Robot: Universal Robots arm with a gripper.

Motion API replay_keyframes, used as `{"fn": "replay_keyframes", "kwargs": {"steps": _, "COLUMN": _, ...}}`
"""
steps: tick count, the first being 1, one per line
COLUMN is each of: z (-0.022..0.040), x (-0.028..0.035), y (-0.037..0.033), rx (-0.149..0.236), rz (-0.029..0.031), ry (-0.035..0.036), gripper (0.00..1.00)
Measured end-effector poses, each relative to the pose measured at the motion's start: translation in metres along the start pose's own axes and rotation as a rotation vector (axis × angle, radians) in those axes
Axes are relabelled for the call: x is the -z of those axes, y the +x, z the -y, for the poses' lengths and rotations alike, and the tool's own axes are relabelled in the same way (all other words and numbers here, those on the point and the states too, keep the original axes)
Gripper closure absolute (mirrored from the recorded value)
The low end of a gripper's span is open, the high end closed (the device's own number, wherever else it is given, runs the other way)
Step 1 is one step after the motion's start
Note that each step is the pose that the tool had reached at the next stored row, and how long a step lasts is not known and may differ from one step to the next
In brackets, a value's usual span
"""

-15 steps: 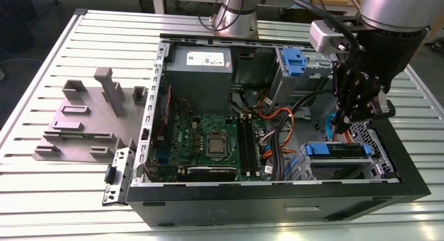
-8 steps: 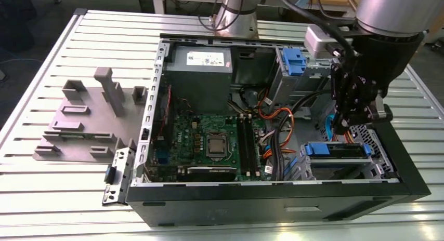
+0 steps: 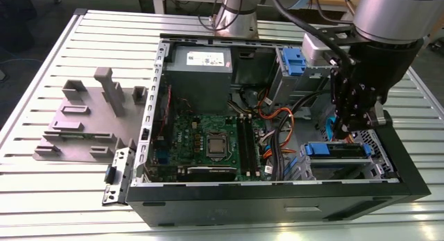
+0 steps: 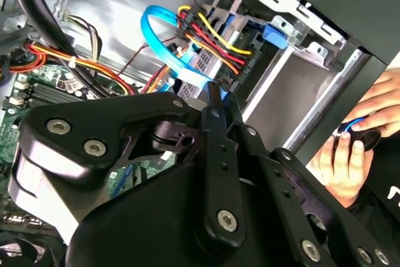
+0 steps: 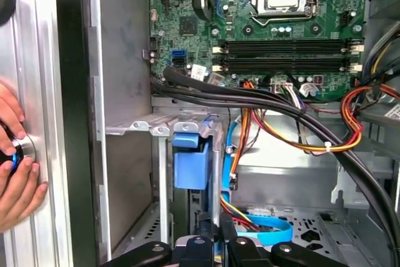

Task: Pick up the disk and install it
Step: 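Insert the second disk wire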

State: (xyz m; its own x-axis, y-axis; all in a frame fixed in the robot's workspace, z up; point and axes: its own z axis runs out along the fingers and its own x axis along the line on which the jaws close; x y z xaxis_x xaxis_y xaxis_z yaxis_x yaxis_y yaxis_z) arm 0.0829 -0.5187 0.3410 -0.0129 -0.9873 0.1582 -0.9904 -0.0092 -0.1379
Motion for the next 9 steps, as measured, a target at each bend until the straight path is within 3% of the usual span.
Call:
{"fn": "replay_keyframes", "kwargs": {"steps": 2, "z": -0.0012, "x": -0.0010, "y": 0.0031, "rx": -0.001, "rz": 0.0022, "ry": 0.0049, "gripper": 0.84}}
{"fn": "replay_keyframes", "kwargs": {"steps": 9, "z": -0.0020, "x": -0.0043, "y": 0.0128, "rx": -0.006, "rz": 0.0287, "ry": 0.0155, "gripper": 0.84}}
